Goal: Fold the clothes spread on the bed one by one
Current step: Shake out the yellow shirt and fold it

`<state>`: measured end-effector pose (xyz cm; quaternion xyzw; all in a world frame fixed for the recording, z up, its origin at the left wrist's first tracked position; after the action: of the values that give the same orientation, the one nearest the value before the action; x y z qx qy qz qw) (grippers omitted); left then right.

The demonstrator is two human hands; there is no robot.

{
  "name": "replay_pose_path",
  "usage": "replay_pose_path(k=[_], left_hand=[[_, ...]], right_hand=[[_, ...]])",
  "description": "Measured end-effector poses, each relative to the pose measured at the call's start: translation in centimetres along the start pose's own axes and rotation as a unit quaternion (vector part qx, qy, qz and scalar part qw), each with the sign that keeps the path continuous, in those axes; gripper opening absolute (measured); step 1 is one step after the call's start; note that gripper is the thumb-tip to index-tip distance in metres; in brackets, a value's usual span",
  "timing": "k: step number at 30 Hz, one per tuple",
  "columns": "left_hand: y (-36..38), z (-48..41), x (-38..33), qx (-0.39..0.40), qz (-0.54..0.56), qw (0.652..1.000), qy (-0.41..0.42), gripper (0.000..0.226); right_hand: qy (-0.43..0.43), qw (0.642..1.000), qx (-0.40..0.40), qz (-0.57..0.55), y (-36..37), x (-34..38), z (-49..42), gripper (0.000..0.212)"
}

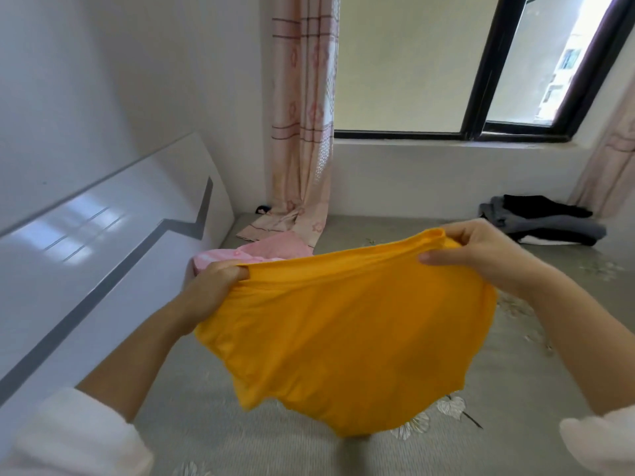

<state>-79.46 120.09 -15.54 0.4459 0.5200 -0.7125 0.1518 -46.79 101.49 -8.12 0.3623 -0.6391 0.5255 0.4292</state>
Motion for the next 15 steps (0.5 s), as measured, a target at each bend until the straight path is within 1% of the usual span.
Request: replay_pose_path(k=[1,2,4,5,6,7,9,10,11,12,13,14,15], left_hand=[[-0.1,0.1,-0.5,0.044,0.016,0.999,0.002,0.019],[-0.1,0.0,-1.1,0.070,0.020,0.997,0.016,0.016],[-0.1,-0.1,-1.6,0.079,-0.012,0.995,0.066,0.019],[0.1,-0.2,-1.6,0.063,-0.043,0.994,0.081,0.017],[0.2,-0.2,-1.5,0.036,-0.084,0.992,0.091,0.011],[0.4,-0.2,-1.2,0.003,-0.137,0.986,0.097,0.010],[1.1,-0.4,-0.7,-0.073,-0.239,0.965,0.076,0.013],[1.5,-0.5,-0.4,-0.101,-0.255,0.960,0.053,0.015],[2.0,-0.6,-0.1,-0.106,-0.232,0.967,0.023,0.017],[2.7,-0.8,0.2,-0.088,-0.163,0.983,-0.015,0.019],[3.6,-0.8,0.4,-0.053,-0.065,0.995,-0.061,0.020],[4.6,-0.7,0.6,-0.018,0.041,0.993,-0.111,0.022],[5.5,-0.6,0.6,0.008,0.134,0.979,-0.155,0.024]], right_hand=[[-0.002,0.999,-0.007,-0.039,-0.5,0.2,0.1,0.026],[-0.002,0.998,-0.006,-0.056,-0.6,0.2,0.2,0.026],[0.000,0.999,-0.003,-0.052,-0.3,-0.1,0.2,0.028],[-0.001,0.999,-0.005,-0.054,0.0,-0.2,0.2,0.031],[-0.002,0.998,-0.005,-0.063,0.1,-0.2,0.3,0.035],[-0.003,0.997,-0.002,-0.074,0.1,-0.3,0.4,0.037],[0.005,0.997,0.031,-0.074,0.6,-0.2,0.6,0.039],[0.014,0.996,0.059,-0.065,1.0,-0.3,0.6,0.041],[0.024,0.995,0.085,-0.056,1.5,-0.4,0.6,0.044],[0.029,0.993,0.105,-0.045,2.0,-0.4,0.6,0.043],[0.028,0.992,0.117,-0.033,2.5,-0.4,0.5,0.040],[0.023,0.992,0.122,-0.018,3.0,-0.4,0.5,0.034],[0.017,0.992,0.121,-0.005,3.4,-0.4,0.4,0.028]])
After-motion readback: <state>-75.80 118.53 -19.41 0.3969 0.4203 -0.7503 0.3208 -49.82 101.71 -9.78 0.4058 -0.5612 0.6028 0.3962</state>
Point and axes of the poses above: each hand's wrist, its own z-axis away from the middle knuckle, its own y-axis out of the palm, x = y × z, the point moved 2 cm from there along -z, towards the middle knuckle, and after that the axes turned 9 degrees about -z, right-handed, at the moved point
